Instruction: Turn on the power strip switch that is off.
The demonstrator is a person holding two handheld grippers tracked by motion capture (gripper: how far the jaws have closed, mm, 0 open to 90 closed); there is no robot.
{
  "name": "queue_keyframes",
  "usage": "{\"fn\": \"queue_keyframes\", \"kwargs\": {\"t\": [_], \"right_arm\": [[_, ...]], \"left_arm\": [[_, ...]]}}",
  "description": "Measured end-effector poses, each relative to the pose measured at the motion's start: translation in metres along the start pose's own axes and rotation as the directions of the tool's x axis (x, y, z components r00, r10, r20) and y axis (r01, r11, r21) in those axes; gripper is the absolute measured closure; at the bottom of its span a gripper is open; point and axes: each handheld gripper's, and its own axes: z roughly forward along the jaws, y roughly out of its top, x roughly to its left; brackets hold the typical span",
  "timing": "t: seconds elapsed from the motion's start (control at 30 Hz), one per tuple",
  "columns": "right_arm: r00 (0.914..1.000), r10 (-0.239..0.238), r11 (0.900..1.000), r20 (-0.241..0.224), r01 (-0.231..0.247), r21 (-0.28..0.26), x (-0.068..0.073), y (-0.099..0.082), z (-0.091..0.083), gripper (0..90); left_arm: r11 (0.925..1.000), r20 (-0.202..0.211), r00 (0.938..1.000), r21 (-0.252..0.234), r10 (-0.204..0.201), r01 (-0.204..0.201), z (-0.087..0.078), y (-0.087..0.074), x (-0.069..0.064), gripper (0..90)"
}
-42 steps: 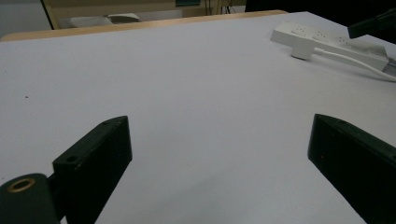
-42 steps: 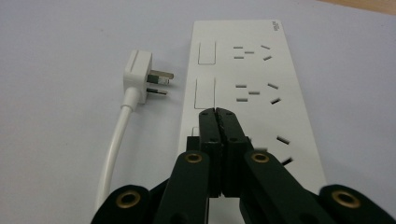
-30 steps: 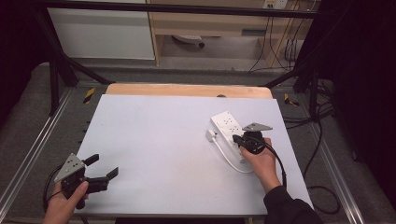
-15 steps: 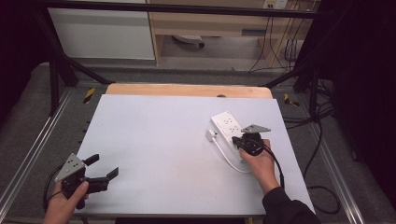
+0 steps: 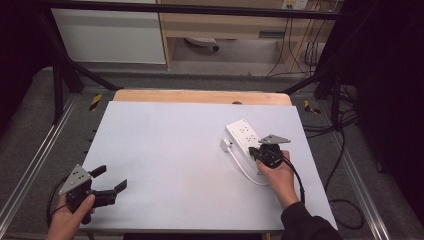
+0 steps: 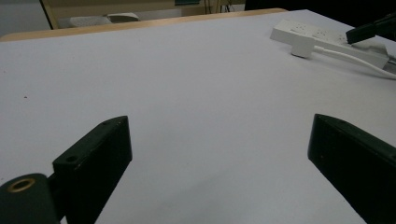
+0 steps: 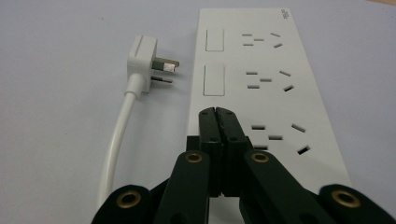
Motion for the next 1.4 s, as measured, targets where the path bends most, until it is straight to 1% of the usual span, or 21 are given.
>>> {"fn": "queue_keyframes", "kwargs": {"t": [0.23, 0.43, 0.57, 0.9, 1.17, 1.4], "right_arm": [[1.0, 0.008, 0.9998, -0.003, -0.008, -0.02, 0.0009, -0.0028, 0.0003, 90.0], [1.0, 0.002, 0.9994, -0.001, -0.002, -0.034, 0.0022, -0.004, 0.0015, 90.0], [1.0, -0.004, 0.9994, 0.001, 0.004, -0.033, 0.0028, -0.0039, 0.0015, 90.0], [0.9999, 0.013, 0.9992, -0.002, -0.013, -0.039, 0.0034, -0.0049, 0.0014, 90.0], [0.9999, 0.01, 0.9991, 0.0, -0.01, -0.042, 0.0037, -0.0055, 0.0013, 90.0], [0.9999, 0.017, 0.9988, 0.001, -0.017, -0.046, 0.0042, -0.0063, 0.001, 90.0]], "left_arm": [[1.0, -0.003, 1.0, 0.002, 0.003, -0.003, 0.0001, 0.0, 0.0003, 6.7], [1.0, -0.002, 1.0, 0.004, 0.003, -0.003, 0.0002, -0.0001, 0.0001, 6.7], [1.0, -0.003, 1.0, 0.004, 0.004, -0.004, 0.0001, -0.0001, 0.0001, 6.7], [1.0, -0.003, 1.0, 0.006, 0.006, -0.006, 0.0003, -0.0001, 0.0002, 6.7], [1.0, -0.002, 1.0, 0.005, 0.006, -0.006, 0.0004, -0.0001, -0.0001, 6.7], [1.0, -0.001, 1.0, 0.004, 0.006, -0.006, 0.0004, -0.0001, -0.0002, 6.7]]}}
